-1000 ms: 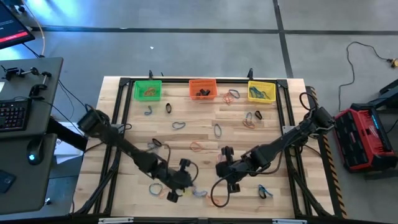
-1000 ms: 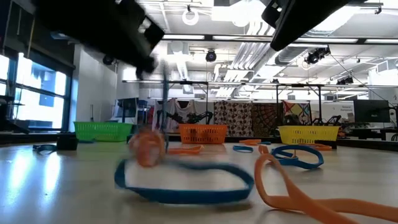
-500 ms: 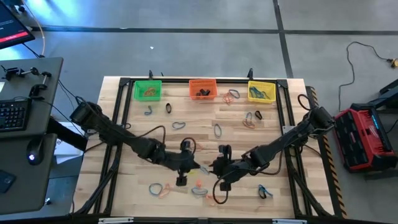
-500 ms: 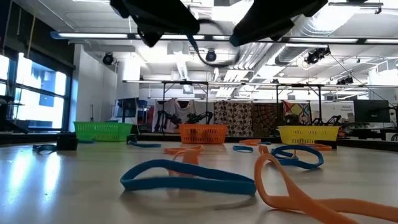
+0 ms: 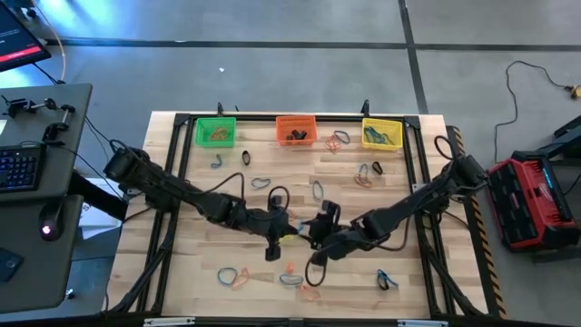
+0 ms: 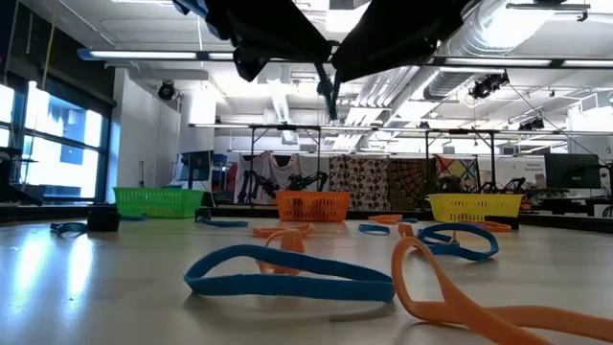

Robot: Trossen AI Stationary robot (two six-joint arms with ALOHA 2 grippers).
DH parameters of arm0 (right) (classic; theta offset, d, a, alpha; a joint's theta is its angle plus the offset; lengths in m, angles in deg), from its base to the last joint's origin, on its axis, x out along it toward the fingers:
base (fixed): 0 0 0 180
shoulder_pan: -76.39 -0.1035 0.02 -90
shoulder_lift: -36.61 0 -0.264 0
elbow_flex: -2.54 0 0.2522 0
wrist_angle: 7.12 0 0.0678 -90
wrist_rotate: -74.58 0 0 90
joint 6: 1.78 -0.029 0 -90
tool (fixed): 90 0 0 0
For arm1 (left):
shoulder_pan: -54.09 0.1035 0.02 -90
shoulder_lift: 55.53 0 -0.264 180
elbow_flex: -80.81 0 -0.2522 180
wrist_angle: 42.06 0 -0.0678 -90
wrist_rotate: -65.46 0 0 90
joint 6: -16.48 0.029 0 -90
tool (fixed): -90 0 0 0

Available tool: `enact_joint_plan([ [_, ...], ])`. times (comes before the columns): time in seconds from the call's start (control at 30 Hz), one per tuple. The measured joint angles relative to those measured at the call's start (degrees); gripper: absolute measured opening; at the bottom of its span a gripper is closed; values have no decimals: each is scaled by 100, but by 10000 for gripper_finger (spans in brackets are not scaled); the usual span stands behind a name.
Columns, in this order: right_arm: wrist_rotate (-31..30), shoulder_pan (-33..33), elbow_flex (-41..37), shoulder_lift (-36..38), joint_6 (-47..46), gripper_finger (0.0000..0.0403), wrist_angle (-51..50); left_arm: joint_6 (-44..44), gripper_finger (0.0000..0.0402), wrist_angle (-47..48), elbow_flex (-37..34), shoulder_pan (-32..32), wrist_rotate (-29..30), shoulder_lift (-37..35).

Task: Sort rubber bands into baskets
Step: Put the blue rubber band into the yellow bin

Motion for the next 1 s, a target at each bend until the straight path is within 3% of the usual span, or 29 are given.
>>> enact_joint_plan([
  [0.3, -67, 247, 0, 0, 423, 10, -66, 115, 14, 54, 0, 208, -239, -11],
  [0.57, -64, 669, -2, 215, 485, 3, -558, 808, 83, -157, -66, 448, -536, -13],
  [0.8, -64, 1335, -2, 586, 655, 0, -1230, 986, 136, -1386, -612, 966, -1177, -13],
  [1.0, -61, 2270, -2, 931, 881, 0, -2028, 1014, 152, -2526, -1103, 1474, -1975, -17],
])
